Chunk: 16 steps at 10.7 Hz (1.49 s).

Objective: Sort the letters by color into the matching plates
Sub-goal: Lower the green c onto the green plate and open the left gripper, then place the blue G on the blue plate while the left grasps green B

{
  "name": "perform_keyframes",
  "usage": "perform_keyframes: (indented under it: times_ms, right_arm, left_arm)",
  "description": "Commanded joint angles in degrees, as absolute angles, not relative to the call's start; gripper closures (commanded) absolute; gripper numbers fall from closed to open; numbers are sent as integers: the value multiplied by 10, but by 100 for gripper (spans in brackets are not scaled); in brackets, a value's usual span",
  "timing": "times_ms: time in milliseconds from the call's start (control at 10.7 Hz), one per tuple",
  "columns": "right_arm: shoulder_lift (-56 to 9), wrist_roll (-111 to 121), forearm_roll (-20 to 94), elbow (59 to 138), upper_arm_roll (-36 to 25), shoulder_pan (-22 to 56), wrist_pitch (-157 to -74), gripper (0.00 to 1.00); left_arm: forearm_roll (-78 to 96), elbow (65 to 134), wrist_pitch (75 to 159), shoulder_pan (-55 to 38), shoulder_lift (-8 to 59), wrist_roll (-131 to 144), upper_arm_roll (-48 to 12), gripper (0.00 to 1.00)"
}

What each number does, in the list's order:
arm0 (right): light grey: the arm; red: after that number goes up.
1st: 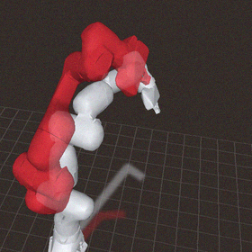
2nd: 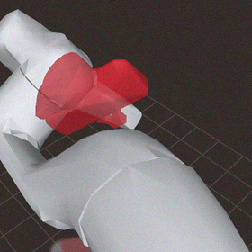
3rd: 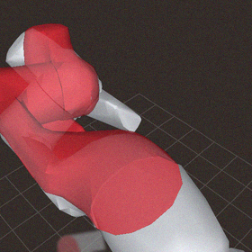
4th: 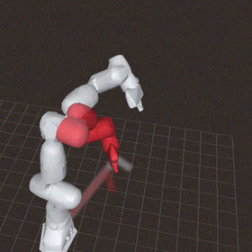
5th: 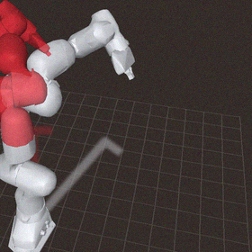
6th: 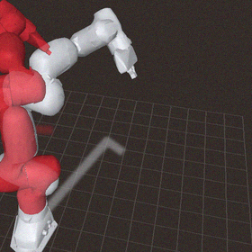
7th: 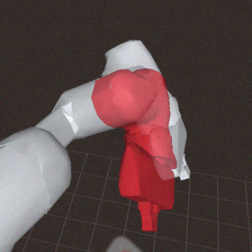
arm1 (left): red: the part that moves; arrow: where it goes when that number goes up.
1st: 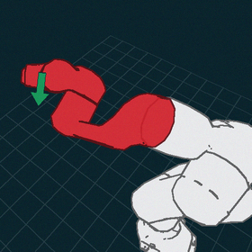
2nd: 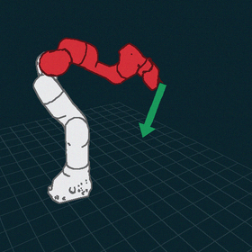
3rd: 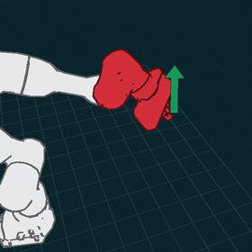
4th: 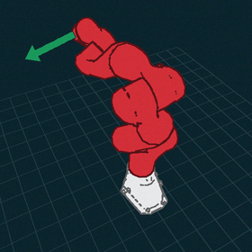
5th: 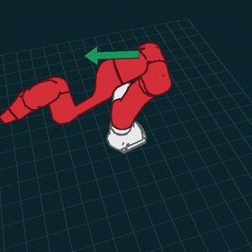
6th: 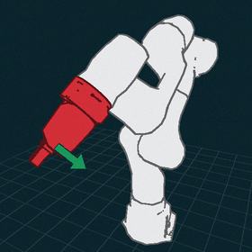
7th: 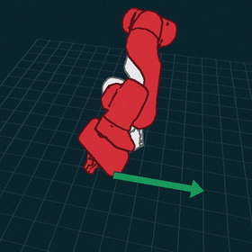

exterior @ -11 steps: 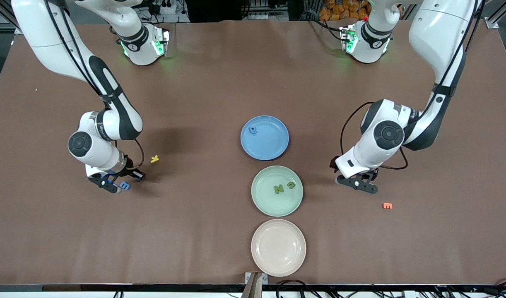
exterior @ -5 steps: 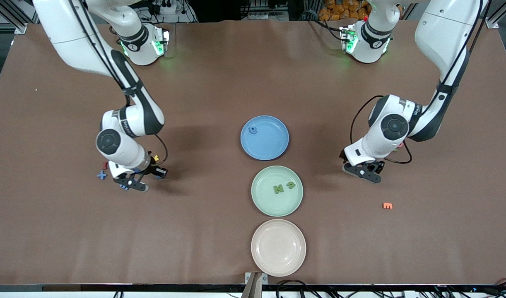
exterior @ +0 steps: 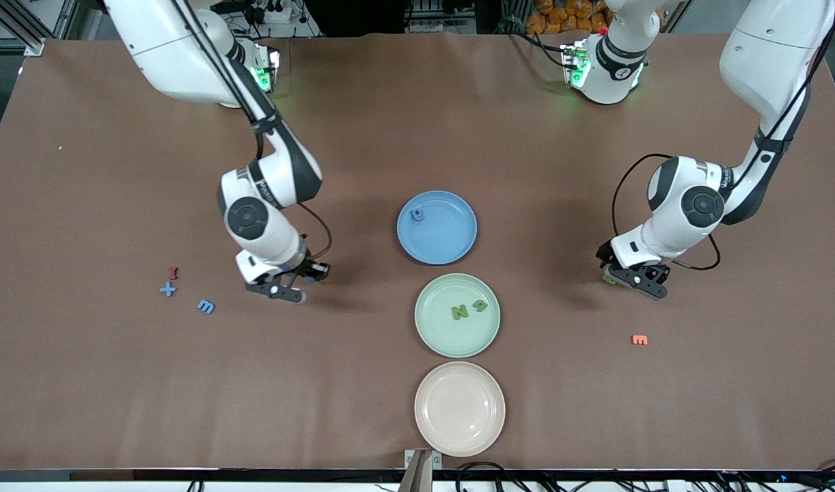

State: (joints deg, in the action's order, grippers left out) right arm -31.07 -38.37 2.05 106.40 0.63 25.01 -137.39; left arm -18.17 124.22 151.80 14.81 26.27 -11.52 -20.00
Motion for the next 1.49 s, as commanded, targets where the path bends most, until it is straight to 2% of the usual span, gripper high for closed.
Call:
perform_keyframes:
  times_ms: [0,186,559,931,1025,1118,1211,1304,1397]
  right_arm:
    - [-315,-459,23,1013,-1,317,-1323,80]
    - [-317,-494,29,999,-1,358,-1322,80]
    - [-374,-579,32,921,3,440,-1321,80]
    - [-410,-601,26,891,31,470,-1323,80]
    - [-412,-602,25,890,33,471,-1323,73]
    - [-413,-602,23,890,34,471,-1323,55]
    - [-413,-599,14,890,34,471,-1324,27]
    - [-413,-598,-14,890,34,470,-1324,3]
    - [-413,-595,-32,891,34,468,-1325,0]
  left_arm:
    - [-196,1266,1525,180,251,-116,-243,0]
    - [-196,1268,1526,180,256,-134,-249,0]
    - [-195,1262,1545,195,280,-180,-249,0]
    - [-196,1257,1550,194,291,-180,-248,2]
    - [-196,1257,1550,194,291,-180,-248,4]
    - [-196,1257,1550,194,292,-181,-248,9]
    - [-196,1255,1550,194,297,-185,-248,11]
    - [-196,1252,1550,194,298,-185,-248,17]
    - [-196,1252,1550,192,298,-185,-248,22]
